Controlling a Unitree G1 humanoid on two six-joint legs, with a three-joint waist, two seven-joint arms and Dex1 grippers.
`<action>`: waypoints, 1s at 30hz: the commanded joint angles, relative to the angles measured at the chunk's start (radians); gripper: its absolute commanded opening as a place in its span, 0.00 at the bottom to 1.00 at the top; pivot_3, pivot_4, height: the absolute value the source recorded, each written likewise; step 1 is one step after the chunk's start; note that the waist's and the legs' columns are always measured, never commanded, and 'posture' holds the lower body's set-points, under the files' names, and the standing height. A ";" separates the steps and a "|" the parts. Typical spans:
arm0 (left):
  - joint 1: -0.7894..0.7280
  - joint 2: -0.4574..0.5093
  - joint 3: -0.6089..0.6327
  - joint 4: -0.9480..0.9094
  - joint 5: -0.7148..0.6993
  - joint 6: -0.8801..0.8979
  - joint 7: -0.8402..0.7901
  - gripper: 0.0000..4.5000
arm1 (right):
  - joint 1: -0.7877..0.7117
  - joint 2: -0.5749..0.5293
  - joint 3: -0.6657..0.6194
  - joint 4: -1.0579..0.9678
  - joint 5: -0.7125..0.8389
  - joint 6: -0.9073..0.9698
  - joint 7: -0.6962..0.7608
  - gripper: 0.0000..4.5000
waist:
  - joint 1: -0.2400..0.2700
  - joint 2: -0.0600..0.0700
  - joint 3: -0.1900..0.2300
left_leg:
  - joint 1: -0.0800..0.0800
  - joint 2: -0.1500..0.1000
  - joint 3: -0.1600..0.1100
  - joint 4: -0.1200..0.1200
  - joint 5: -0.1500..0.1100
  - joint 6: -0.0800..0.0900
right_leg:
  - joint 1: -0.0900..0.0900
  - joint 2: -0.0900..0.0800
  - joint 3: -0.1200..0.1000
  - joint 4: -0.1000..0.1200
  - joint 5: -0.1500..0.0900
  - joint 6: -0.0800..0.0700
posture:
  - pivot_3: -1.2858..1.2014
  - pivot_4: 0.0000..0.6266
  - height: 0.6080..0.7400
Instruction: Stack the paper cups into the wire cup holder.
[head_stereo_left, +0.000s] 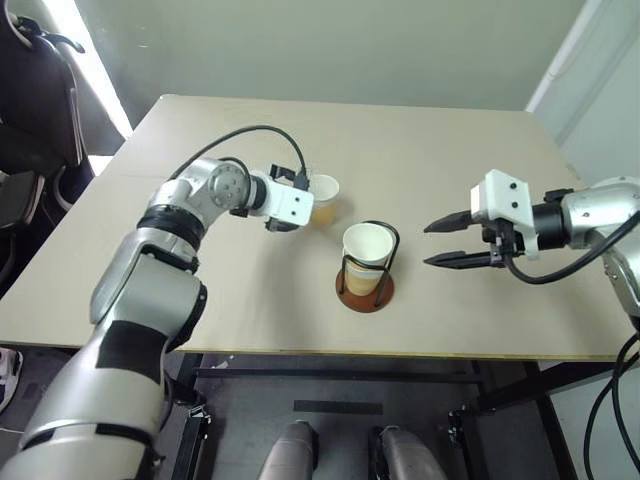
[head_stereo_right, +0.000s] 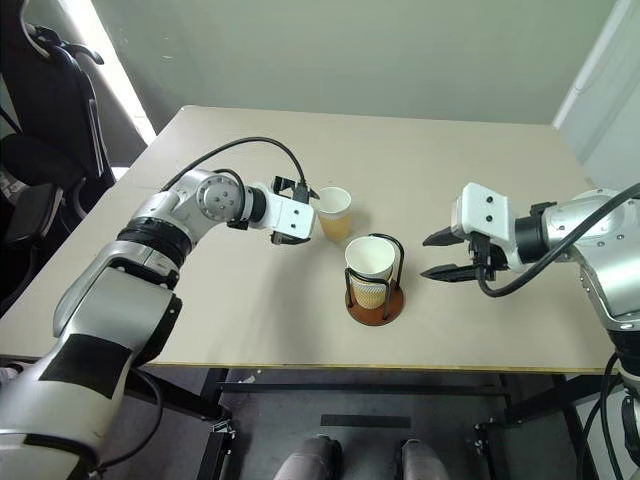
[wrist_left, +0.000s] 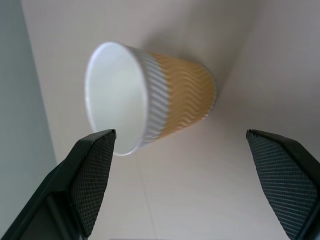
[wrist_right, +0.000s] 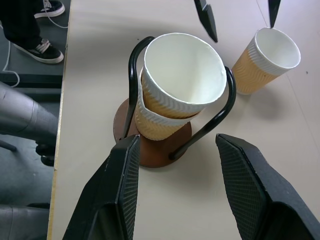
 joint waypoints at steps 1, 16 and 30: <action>0.002 -0.011 -0.013 0.003 0.025 -0.001 0.043 1.00 | -0.013 -0.004 -0.017 -0.018 0.004 -0.005 0.004 0.53 | 0.000 0.000 0.000 | 0.000 -0.001 0.001 0.000 0.000 0.000 | 0.000 0.001 0.000 0.000 0.000 0.000 | 0.52 0.24 1.00; -0.053 -0.031 0.008 0.001 0.004 -0.033 -0.020 0.01 | 0.000 -0.016 -0.028 -0.018 0.008 -0.002 0.005 0.53 | 0.000 0.000 0.000 | 0.000 0.000 0.001 0.000 0.001 -0.001 | 0.000 0.001 0.000 0.000 0.000 0.001 | 0.52 0.24 1.00; -0.157 -0.029 0.213 -0.046 -0.251 0.037 -0.334 0.01 | 0.025 -0.048 -0.037 -0.033 0.010 0.000 0.020 0.53 | 0.004 0.000 0.000 | -0.001 -0.001 0.002 0.001 0.000 0.001 | 0.000 0.001 0.000 0.000 0.000 0.001 | 0.52 0.24 1.00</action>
